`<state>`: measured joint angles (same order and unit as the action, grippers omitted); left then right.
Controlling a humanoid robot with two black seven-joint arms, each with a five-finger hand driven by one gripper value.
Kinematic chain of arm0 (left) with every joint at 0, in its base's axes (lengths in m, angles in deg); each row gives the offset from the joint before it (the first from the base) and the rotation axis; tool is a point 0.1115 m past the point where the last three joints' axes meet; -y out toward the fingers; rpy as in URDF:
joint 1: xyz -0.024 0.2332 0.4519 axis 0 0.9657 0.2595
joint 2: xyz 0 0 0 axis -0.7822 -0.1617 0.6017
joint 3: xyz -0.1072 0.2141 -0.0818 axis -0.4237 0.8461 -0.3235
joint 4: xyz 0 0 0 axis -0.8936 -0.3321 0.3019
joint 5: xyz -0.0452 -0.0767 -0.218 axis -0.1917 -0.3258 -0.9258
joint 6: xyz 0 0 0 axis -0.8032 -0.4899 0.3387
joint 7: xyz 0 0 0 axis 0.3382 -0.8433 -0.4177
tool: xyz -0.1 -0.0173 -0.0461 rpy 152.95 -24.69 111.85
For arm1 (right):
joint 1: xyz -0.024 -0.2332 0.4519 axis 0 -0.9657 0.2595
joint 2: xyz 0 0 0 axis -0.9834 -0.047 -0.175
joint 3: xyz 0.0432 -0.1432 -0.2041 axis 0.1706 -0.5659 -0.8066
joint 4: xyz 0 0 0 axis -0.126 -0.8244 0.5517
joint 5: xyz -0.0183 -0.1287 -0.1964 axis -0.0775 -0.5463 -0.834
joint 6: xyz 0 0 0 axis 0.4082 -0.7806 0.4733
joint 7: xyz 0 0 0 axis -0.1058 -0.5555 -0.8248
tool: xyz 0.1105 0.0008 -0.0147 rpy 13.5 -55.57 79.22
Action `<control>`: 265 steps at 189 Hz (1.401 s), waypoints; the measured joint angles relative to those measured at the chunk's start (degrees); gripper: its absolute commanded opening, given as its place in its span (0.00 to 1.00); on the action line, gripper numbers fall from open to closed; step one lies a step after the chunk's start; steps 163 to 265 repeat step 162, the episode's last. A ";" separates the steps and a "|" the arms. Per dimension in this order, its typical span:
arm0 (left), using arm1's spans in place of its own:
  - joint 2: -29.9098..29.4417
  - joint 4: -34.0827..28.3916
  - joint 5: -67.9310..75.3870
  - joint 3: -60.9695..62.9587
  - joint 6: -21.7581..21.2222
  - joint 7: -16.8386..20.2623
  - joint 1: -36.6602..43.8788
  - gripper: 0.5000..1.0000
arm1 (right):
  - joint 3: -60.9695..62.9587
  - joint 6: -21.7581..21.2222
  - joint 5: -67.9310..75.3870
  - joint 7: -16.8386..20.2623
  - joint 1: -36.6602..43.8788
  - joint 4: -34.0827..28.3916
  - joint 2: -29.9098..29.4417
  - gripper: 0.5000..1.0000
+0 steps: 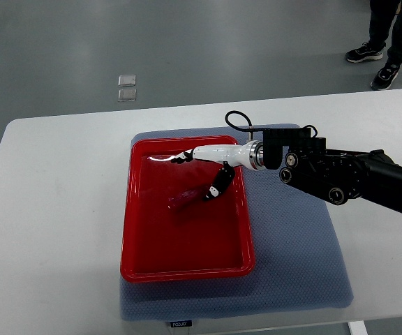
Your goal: Place red pepper on red tray
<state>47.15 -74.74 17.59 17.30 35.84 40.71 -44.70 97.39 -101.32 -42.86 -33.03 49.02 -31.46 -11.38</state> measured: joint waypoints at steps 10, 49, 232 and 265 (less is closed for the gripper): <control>0.00 0.00 0.00 0.04 0.00 0.00 0.00 1.00 | 2.20 -0.11 0.51 0.00 0.19 -0.12 1.44 0.82; 0.00 0.00 0.00 0.07 0.00 0.00 -0.02 1.00 | 17.33 -0.21 10.22 -0.01 -2.08 -0.33 4.97 0.82; 0.00 0.59 0.00 0.32 0.00 -0.04 -0.05 1.00 | 44.46 -0.35 72.43 -0.35 -21.80 4.58 1.59 0.82; 0.00 0.59 0.00 0.32 0.00 -0.04 -0.05 1.00 | 44.46 -0.35 72.43 -0.35 -21.80 4.58 1.59 0.82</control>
